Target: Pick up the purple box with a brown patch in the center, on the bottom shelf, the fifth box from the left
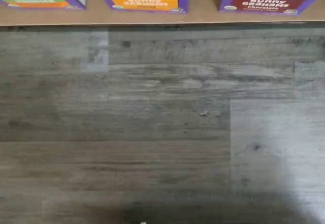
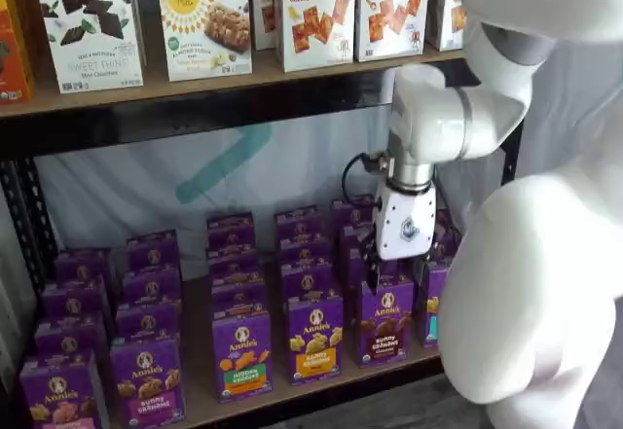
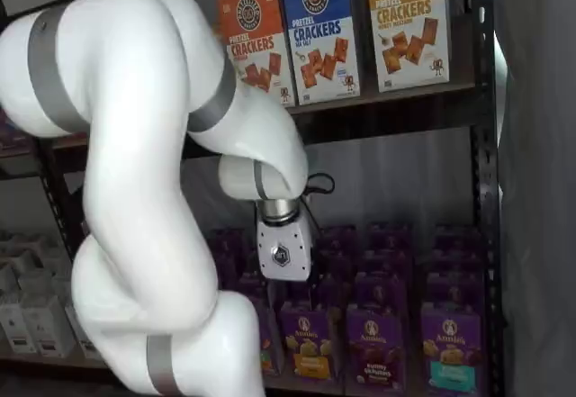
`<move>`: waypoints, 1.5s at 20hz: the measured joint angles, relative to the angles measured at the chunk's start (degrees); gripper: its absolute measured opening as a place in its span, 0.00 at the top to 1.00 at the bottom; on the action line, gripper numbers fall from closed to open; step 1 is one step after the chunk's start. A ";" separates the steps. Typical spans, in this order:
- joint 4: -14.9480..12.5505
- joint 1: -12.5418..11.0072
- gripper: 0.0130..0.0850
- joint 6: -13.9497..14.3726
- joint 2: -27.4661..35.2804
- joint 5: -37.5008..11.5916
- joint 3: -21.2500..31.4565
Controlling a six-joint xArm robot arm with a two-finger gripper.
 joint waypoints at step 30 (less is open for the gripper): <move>-26.00 -6.47 0.00 17.99 48.30 -32.97 -20.31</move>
